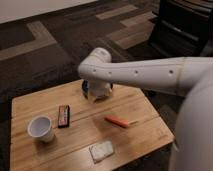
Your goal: Drag the ceramic bowl in a circle
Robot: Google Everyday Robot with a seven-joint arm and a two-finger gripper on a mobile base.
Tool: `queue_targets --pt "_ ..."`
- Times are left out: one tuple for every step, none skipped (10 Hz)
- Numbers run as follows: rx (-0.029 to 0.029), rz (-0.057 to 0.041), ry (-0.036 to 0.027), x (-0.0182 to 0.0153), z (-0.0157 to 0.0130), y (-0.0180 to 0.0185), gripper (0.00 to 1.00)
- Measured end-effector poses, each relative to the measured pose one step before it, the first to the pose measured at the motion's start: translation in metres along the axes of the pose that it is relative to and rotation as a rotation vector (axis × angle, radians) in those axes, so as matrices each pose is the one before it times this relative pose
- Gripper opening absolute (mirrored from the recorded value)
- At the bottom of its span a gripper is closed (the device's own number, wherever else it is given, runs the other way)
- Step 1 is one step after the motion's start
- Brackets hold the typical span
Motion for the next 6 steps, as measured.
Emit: queue_targets --pt "-0.02048 -0.1168 -0.00926 -0.02601 -0.00418 0.02802 0.65" --pt "-0.01347 -0.10023 -0.00979 -0.02642 -0.00221 0.01963 0.65" --pt "-0.00726 -0.07406 -0.00638 -0.02184 0.0006 0.00931 0.65" --pt "-0.00451 -0.0661 -0.00344 -0.02142 0.00306 0.00295 0.65" --pt "-0.0035 -0.05581 -0.00471 -0.02117 0.00446 -0.00086 0.65" --pt "-0.00337 -0.05967 -0.01068 -0.0251 0.00653 -0.00822 0.65"
